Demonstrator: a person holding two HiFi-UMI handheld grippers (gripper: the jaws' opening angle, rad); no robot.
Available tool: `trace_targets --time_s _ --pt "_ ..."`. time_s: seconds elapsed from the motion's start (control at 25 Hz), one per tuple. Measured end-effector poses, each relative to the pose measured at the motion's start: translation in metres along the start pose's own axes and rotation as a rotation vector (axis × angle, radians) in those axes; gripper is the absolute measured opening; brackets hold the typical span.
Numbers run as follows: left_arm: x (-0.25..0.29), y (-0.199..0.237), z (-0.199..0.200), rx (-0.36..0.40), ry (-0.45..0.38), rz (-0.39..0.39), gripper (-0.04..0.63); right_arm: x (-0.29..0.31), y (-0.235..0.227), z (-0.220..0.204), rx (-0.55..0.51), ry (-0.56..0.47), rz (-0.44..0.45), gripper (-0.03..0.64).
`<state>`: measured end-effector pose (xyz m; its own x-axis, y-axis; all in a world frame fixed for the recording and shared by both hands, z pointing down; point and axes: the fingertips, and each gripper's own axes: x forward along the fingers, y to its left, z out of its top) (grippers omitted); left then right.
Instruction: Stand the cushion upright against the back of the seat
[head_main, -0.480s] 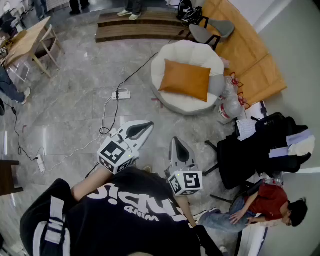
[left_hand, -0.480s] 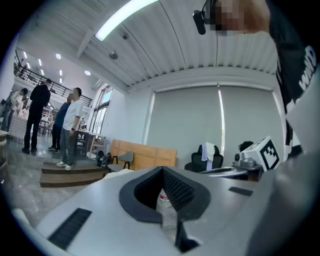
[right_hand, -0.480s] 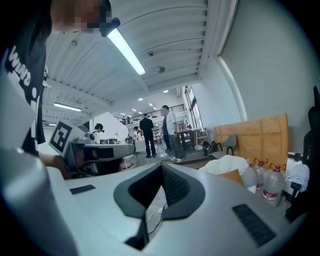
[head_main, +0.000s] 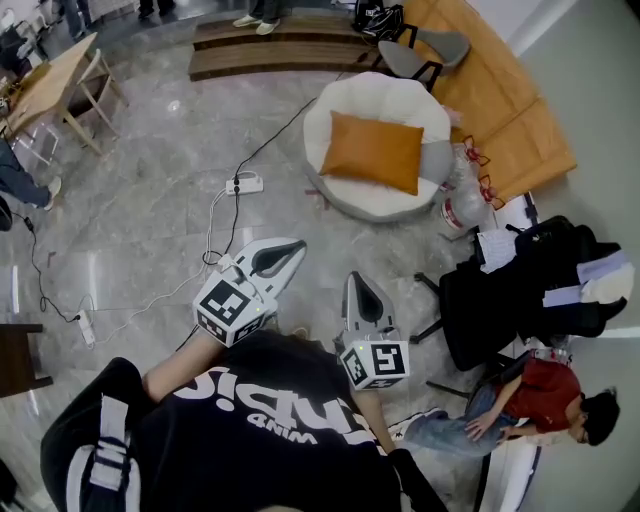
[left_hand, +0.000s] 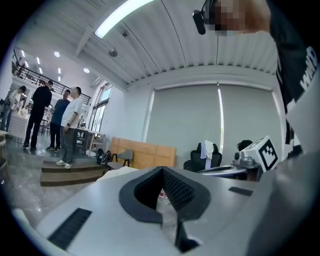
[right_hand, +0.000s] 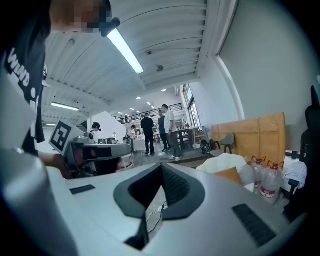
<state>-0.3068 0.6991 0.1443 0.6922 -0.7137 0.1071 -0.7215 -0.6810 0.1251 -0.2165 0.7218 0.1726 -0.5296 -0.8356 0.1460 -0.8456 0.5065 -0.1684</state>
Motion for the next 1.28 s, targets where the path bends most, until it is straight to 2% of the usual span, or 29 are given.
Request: trace_targets --time_s 0.36,0.68,1.28 --pt "-0.009 0.012 -0.007 -0.006 0.023 -0.056 0.006 -0.007 0.005 -0.002 -0.002 -0.008 -0.071 0.021" --pt "0.003 0.021 -0.026 -0.011 0.045 -0.095 0.006 -0.023 -0.011 -0.016 0.031 -0.019 -0.178 0.021" --pt "0.05 0.043 -0.02 0.01 0.057 -0.123 0.006 0.011 -0.052 -0.004 0.04 -0.061 -0.198 0.021"
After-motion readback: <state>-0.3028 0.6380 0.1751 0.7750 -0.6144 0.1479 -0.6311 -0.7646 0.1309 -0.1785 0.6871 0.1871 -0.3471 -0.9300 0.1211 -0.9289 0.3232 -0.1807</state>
